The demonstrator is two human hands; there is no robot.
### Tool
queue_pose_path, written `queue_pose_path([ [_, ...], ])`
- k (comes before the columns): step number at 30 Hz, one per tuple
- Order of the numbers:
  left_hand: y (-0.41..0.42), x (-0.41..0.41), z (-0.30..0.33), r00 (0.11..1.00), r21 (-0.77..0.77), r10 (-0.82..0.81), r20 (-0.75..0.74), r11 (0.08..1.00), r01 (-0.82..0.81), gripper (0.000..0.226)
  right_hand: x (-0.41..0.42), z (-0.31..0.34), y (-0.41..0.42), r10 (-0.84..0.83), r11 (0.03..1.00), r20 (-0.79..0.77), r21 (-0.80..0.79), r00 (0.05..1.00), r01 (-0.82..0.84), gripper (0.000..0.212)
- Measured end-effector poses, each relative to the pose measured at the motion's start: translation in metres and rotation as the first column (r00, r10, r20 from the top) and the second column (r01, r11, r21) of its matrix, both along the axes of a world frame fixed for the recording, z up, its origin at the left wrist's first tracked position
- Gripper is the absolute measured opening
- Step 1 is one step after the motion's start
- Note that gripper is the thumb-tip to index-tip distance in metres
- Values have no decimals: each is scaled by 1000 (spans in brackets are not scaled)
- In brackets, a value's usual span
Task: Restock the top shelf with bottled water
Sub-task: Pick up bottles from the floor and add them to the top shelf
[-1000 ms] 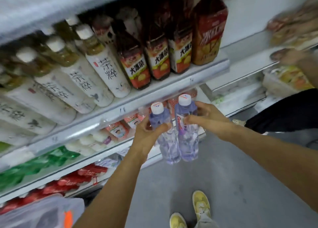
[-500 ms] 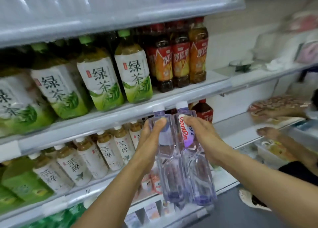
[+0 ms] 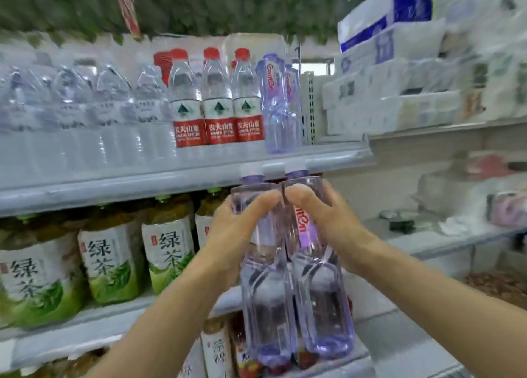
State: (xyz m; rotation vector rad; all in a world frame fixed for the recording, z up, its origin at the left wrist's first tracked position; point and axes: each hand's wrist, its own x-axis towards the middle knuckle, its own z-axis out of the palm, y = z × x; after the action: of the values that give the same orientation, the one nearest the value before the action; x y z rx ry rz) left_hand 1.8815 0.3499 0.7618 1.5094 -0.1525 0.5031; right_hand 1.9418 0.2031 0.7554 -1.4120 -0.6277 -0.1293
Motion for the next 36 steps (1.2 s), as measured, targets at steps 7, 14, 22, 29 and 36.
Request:
queue_pose_path([
  [7,-25,50,69,984,31,154,86,987,-157,62,58,107,-38,27,999,199,25,980,-33,35],
  [14,-38,104,108,953,92,257,163,957,-274,33,125,191,-52,12,989,303,139,953,-57,22],
  [22,-36,140,120,935,145,329,130,927,-347,39,203,224,-33,-70,976,396,216,915,-19,42],
  [29,-36,151,131,951,91,291,103,949,-301,71,229,205,-11,-5,993,310,116,951,-33,41],
  [36,-36,162,129,964,55,255,82,964,-260,76,221,207,-14,94,987,257,-153,962,-55,74],
])
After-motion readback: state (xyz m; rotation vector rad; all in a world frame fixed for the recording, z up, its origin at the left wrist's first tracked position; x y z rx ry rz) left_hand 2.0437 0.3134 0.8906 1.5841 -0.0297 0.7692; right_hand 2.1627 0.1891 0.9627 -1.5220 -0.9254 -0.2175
